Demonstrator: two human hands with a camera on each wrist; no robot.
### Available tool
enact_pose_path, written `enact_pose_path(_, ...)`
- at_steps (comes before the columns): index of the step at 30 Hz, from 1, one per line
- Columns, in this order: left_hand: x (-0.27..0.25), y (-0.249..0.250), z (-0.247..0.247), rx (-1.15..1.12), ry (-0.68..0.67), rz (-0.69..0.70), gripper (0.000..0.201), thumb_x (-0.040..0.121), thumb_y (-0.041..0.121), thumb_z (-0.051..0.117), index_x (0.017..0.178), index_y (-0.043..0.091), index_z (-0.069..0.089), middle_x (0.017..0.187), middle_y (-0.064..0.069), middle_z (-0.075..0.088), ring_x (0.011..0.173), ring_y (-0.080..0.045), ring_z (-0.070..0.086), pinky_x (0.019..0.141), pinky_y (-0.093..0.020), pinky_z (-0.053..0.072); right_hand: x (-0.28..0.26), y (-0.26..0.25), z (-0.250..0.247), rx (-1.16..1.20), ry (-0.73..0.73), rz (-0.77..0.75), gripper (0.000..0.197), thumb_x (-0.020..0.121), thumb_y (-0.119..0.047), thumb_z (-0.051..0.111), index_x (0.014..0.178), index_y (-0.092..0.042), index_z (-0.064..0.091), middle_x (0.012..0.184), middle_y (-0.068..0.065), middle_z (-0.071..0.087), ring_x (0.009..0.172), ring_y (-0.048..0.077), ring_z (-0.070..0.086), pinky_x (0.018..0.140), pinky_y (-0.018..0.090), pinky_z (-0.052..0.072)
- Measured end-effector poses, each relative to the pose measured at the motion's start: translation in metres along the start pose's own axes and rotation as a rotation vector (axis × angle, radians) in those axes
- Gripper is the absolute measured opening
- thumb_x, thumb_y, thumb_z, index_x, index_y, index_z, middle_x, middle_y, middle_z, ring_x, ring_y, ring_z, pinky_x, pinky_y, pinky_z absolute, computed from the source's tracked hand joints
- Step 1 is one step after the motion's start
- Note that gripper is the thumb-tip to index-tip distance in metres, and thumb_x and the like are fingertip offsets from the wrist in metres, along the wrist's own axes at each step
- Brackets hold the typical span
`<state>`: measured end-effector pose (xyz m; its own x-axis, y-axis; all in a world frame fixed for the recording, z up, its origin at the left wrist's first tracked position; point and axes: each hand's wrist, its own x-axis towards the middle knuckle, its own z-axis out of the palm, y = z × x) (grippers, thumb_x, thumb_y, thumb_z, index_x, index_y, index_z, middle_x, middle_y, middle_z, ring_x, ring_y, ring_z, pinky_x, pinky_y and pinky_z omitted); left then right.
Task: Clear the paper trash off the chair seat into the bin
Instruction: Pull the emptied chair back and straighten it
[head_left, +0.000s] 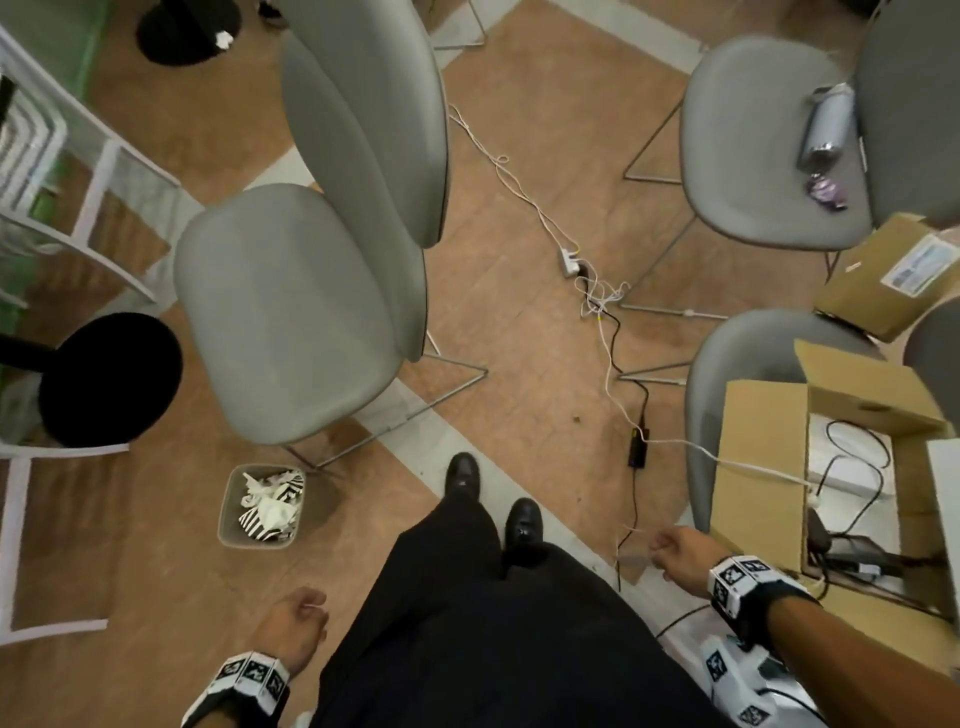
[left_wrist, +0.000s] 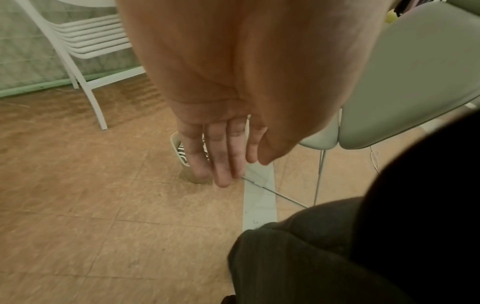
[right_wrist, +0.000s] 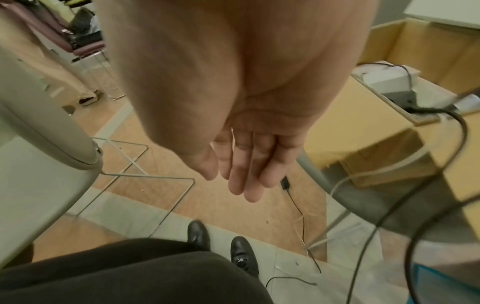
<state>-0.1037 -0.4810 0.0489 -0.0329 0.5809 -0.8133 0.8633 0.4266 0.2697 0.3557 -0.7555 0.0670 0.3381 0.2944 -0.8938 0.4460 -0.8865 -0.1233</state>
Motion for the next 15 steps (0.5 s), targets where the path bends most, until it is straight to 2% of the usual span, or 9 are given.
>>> enact_pose_path(3,0.007,0.04,0.005,0.0,0.012,0.035,0.017,0.09,-0.001,0.054,0.101,0.007,0.064,0.08,-0.013,0.068,0.064,-0.028,0.066,0.055,-0.025,0.043,0.005,-0.025,-0.038,-0.097,0.007,-0.062,0.03,0.095,-0.033,0.054,0.119,-0.021,0.065,0.121,0.001,0.069,0.111,0.021,0.065,0.096,0.03,0.05)
enact_pose_path(5,0.015,0.074,0.006,0.01,0.016,0.061,0.019,0.091,0.002,0.054,0.106,0.008,0.064,0.083,-0.012,0.07,0.072,-0.028,0.069,0.057,-0.027,0.046,0.013,-0.043,-0.067,-0.183,0.004,-0.103,0.031,0.099,-0.028,0.05,0.123,-0.016,0.064,0.124,0.002,0.068,0.116,0.021,0.063,0.097,0.028,0.048)
enact_pose_path(7,0.021,0.115,0.006,0.025,0.006,0.12,0.019,0.093,0.003,0.054,0.109,0.007,0.063,0.087,-0.015,0.07,0.076,-0.03,0.068,0.061,-0.03,0.05,0.027,-0.058,-0.098,-0.23,0.005,-0.112,0.031,0.099,-0.026,0.048,0.12,-0.013,0.067,0.122,0.004,0.069,0.112,0.022,0.064,0.096,0.028,0.049)
enact_pose_path(9,0.03,0.166,0.001,0.064,0.025,0.233,0.021,0.094,0.007,0.055,0.112,0.01,0.063,0.1,-0.014,0.07,0.086,-0.028,0.068,0.073,-0.032,0.053,0.041,-0.076,-0.134,-0.255,0.028,-0.137,0.032,0.097,-0.027,0.049,0.117,-0.012,0.069,0.119,0.007,0.07,0.109,0.023,0.066,0.095,0.032,0.051)
enact_pose_path(13,0.031,0.285,-0.019,0.05,0.116,0.468,0.028,0.096,0.015,0.057,0.124,0.015,0.061,0.117,-0.001,0.067,0.108,-0.019,0.064,0.096,-0.031,0.047,0.075,-0.112,-0.214,-0.317,0.045,-0.189,0.025,0.096,-0.026,0.052,0.109,-0.012,0.068,0.111,0.008,0.072,0.106,0.025,0.067,0.09,0.034,0.051)
enact_pose_path(15,0.02,0.344,-0.034,-0.013,0.125,0.538,0.031,0.099,0.018,0.054,0.129,0.016,0.059,0.119,0.002,0.064,0.11,-0.015,0.062,0.098,-0.026,0.044,0.093,-0.134,-0.255,-0.34,0.08,-0.23,0.02,0.093,-0.027,0.055,0.107,-0.019,0.066,0.108,0.002,0.071,0.105,0.023,0.067,0.089,0.031,0.051)
